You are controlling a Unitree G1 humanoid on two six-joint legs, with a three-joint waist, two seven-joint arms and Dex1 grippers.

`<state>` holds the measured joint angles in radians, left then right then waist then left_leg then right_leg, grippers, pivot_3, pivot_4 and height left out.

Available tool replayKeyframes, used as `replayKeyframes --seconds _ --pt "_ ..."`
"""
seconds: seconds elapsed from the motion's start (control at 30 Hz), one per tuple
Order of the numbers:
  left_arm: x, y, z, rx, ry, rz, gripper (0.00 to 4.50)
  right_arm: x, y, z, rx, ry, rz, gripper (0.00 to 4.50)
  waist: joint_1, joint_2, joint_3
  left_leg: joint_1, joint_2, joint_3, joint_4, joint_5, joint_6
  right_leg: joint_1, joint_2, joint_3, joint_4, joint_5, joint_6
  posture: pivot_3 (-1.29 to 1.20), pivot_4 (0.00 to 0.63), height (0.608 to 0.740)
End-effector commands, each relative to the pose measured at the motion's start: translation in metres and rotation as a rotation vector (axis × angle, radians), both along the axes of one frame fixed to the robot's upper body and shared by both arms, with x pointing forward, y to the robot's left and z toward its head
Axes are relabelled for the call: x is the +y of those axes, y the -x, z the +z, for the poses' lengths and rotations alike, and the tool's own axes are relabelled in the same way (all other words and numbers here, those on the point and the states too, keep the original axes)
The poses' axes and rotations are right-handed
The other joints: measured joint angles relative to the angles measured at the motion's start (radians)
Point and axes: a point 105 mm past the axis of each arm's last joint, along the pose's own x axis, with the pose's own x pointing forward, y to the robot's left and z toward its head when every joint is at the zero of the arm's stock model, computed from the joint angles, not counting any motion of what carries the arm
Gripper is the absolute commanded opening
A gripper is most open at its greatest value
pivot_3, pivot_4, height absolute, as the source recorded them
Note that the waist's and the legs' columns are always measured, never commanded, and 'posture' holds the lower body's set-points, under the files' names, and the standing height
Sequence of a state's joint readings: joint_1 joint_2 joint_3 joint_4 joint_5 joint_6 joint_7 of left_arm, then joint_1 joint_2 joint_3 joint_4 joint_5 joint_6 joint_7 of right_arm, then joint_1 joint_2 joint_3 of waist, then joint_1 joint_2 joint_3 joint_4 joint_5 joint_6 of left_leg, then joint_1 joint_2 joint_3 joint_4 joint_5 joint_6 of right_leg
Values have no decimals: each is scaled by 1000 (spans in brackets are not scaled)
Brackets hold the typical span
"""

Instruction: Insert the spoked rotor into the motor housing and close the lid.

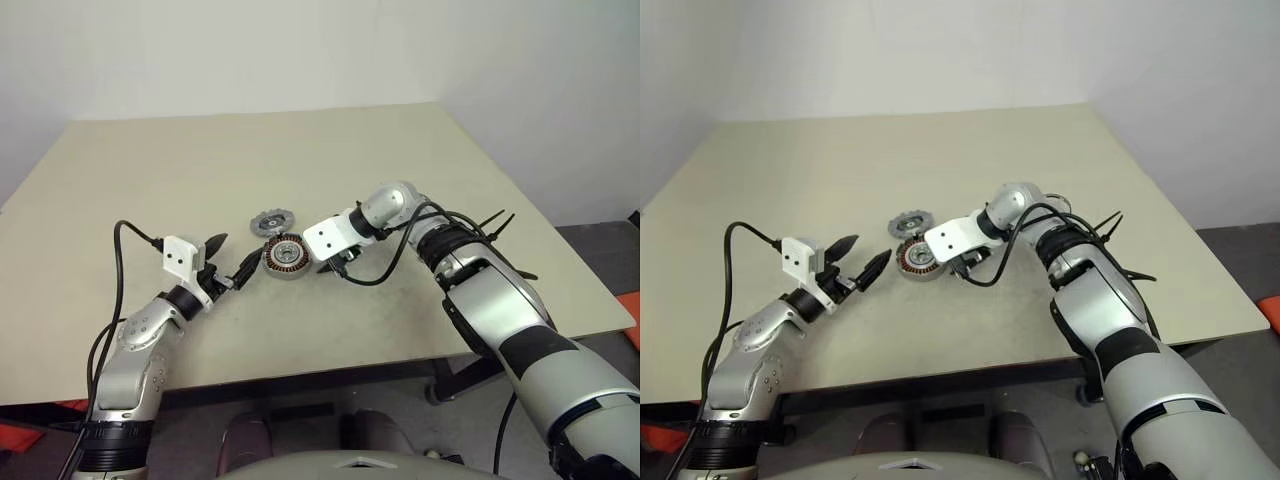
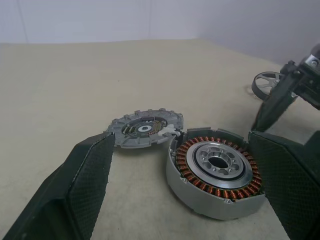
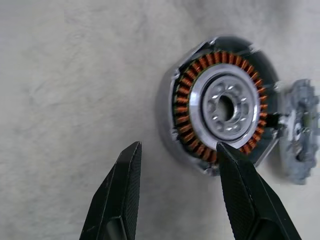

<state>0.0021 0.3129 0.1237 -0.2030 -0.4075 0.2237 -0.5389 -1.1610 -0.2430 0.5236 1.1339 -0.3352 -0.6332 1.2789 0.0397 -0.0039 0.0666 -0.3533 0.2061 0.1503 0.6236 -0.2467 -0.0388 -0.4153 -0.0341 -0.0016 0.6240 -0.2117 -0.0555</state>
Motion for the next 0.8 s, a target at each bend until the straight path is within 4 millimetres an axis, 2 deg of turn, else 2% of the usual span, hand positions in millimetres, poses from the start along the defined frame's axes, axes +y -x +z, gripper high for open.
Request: replayKeyframes --seconds 0.03,0.3,0.33,0.37,0.57,0.8 --pt "2 0 15 -68 -5 7 4500 6 -1 4 -37 13 32 2646 1 0 0 0 0 0 0 0 0 0 0 0 0 0 0 0 0 740" --pt "3 0 16 -72 -9 10 4500 9 -1 -3 -30 31 15 2646 0 0 0 1 0 0 0 0 0 0 0 0 1 0 0 0 0 740" --pt "3 0 16 -72 -9 11 4500 9 -2 -3 -37 31 10 2258 0 0 0 1 0 0 0 0 0 0 0 0 2 0 0 0 0 740" --pt "3 0 16 -73 -10 11 4500 9 -3 -3 -43 31 9 2107 0 0 0 1 0 0 0 0 0 0 0 0 2 0 0 0 0 740" --pt "4 -2 16 -74 -12 15 4500 10 -4 1 -61 22 23 102 -1 0 0 1 0 0 0 1 -1 0 0 0 2 0 0 0 0 740" --pt "4 -3 16 -78 -14 19 4500 10 -6 4 -73 14 18 44 1 1 1 0 0 0 0 1 -1 -1 -1 0 2 0 0 0 0 740"
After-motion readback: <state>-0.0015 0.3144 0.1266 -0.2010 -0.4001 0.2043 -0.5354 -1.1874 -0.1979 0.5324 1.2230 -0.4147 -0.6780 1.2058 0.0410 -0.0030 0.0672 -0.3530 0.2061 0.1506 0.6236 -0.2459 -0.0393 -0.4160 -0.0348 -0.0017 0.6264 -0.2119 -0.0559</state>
